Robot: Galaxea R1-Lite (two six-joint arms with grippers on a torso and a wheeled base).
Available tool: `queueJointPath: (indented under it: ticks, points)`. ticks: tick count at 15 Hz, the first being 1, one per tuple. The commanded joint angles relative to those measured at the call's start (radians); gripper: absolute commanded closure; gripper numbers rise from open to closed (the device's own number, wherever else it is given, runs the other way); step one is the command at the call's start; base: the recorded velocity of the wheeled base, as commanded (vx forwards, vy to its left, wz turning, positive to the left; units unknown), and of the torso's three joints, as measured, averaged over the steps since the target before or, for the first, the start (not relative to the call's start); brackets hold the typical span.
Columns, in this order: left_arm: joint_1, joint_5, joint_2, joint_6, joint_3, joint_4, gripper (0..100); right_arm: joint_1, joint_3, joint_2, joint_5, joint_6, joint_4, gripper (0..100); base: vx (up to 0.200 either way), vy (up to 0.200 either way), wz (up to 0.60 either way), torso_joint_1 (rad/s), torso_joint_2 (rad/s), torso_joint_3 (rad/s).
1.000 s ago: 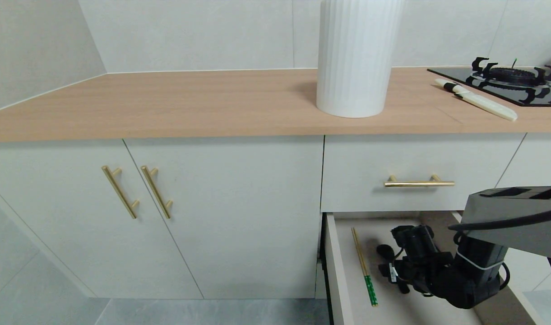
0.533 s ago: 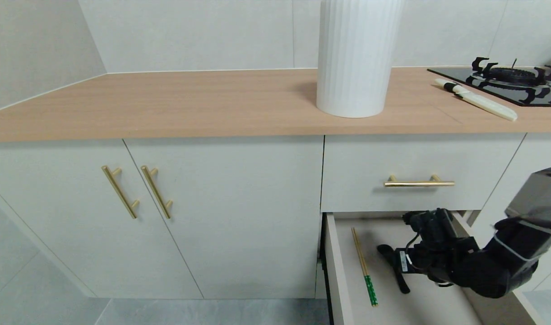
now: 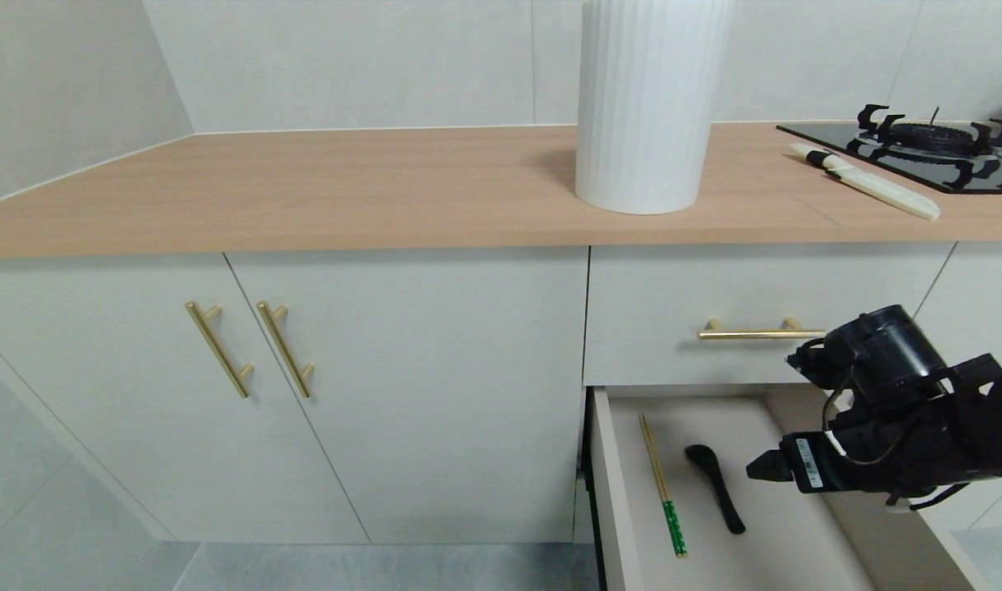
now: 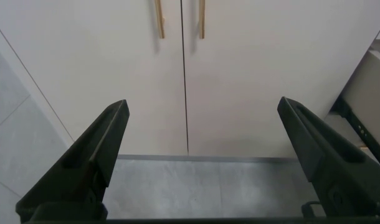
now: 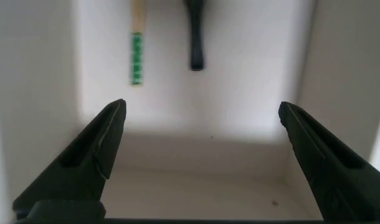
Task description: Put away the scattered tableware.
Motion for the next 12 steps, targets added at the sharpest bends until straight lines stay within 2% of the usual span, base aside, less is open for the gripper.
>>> queueJointPath:
  ticks: [1, 3, 7, 9, 12]
  points:
    - [0.0, 0.001, 0.0, -0.002, 0.0, 0.0, 0, 0.001, -0.027, -0.069, 0.004, 0.001, 0.011, 0, 0.0, 0.0, 0.0, 0.0, 0.0, 0.0]
    - [0.0, 0.0, 0.0, -0.002, 0.0, 0.0, 0, 0.001, -0.024, -0.082, 0.004, -0.001, 0.013, 0, 0.0, 0.0, 0.0, 0.0, 0.0, 0.0]
    - [0.0, 0.001, 0.0, -0.004, 0.0, 0.0, 0, 0.027, -0.025, -0.111, 0.004, -0.006, 0.066, 0, -0.2, 0.0, 0.0, 0.011, 0.01, 0.002]
    - [0.0, 0.001, 0.0, -0.004, 0.0, 0.0, 0, 0.055, -0.028, -0.123, 0.004, -0.021, 0.143, 0, -0.2, 0.0, 0.0, -0.002, 0.0, 0.005]
    - [0.0, 0.001, 0.0, -0.004, 0.0, 0.0, 0, 0.073, -0.028, -0.134, 0.004, -0.059, 0.21, 0, 0.0, 0.0, 0.0, 0.0, 0.0, 0.0]
